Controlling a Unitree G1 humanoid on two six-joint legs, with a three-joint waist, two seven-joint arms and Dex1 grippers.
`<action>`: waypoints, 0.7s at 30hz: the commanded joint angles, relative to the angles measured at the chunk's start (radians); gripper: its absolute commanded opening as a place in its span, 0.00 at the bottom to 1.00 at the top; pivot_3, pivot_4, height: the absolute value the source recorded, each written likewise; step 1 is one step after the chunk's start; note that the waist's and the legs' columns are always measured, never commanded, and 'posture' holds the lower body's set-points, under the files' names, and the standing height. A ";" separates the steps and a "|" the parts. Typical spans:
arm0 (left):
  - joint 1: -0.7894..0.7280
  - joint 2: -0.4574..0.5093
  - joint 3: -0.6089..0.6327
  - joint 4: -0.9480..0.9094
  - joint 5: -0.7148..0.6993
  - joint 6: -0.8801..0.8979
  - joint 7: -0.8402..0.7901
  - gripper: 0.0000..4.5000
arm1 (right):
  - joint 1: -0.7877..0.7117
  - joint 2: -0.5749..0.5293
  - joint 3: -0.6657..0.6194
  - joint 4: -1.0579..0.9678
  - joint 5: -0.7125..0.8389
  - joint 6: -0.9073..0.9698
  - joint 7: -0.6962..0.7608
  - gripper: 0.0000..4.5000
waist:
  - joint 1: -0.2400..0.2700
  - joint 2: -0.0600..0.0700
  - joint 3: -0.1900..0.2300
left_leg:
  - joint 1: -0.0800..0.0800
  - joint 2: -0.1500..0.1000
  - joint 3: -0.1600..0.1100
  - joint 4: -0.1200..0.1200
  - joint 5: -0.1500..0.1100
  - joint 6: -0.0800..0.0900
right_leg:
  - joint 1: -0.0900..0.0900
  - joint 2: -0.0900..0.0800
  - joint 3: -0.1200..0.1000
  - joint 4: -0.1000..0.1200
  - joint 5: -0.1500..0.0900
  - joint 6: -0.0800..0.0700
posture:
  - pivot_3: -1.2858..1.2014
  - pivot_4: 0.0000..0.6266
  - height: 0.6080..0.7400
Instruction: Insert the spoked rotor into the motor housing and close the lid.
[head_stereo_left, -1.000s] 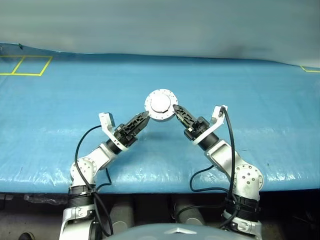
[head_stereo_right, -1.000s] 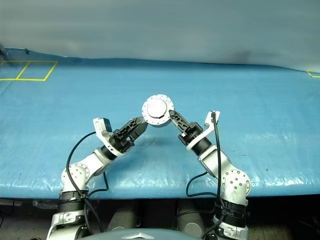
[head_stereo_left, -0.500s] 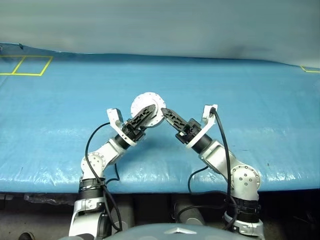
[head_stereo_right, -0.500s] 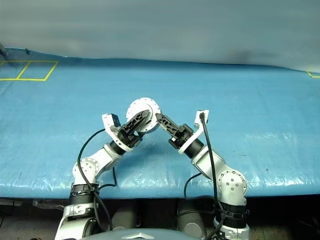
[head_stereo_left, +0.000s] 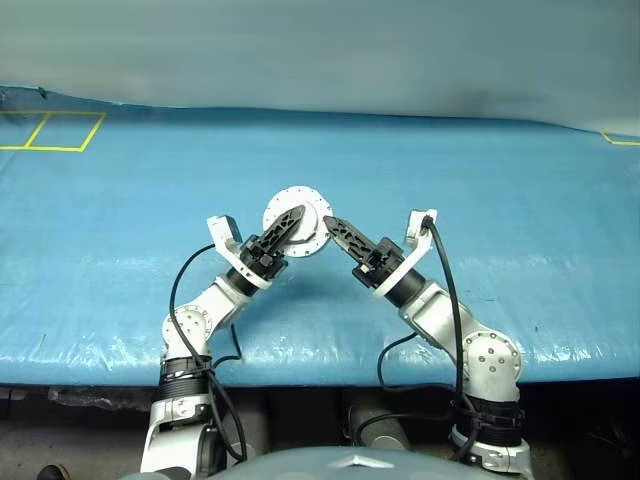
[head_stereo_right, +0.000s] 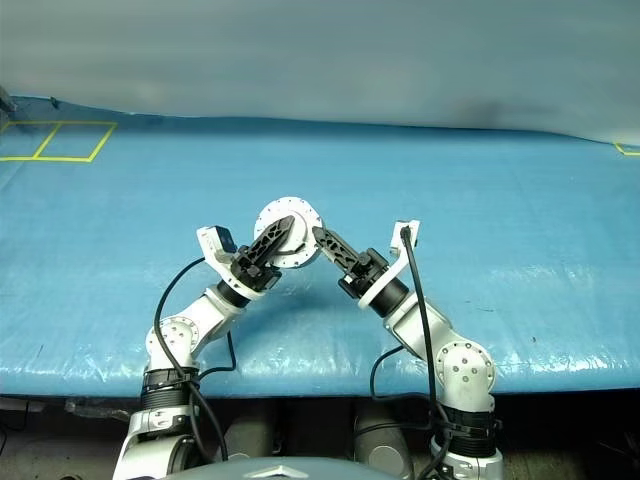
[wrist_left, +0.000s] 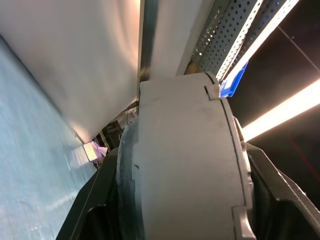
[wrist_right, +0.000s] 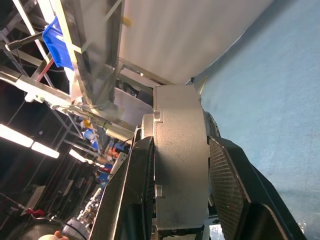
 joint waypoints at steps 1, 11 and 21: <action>-0.005 0.000 -0.018 -0.026 0.004 0.003 -0.015 0.57 | -0.014 0.008 0.011 -0.043 0.024 -0.027 0.030 0.28 | 0.001 0.000 0.000 | 0.000 0.000 0.000 0.000 0.000 0.000 | 0.000 0.000 0.000 0.000 0.000 0.000 | 0.52 0.24 1.00; 0.000 -0.005 -0.001 -0.027 0.002 -0.002 0.007 0.57 | -0.017 -0.022 0.042 -0.033 -0.070 -0.039 0.078 0.49 | 0.000 0.000 0.000 | 0.000 0.000 0.000 0.000 0.000 0.000 | 0.000 0.000 0.000 0.000 0.000 0.000 | 0.52 0.24 1.00; 0.011 -0.047 0.050 -0.014 0.081 -0.139 0.117 0.57 | 0.000 -0.062 0.108 -0.005 -0.436 -0.218 0.103 0.77 | 0.005 0.000 0.000 | 0.000 0.000 0.000 0.002 0.000 0.000 | 0.001 0.000 0.000 0.000 0.001 0.002 | 0.52 0.24 1.00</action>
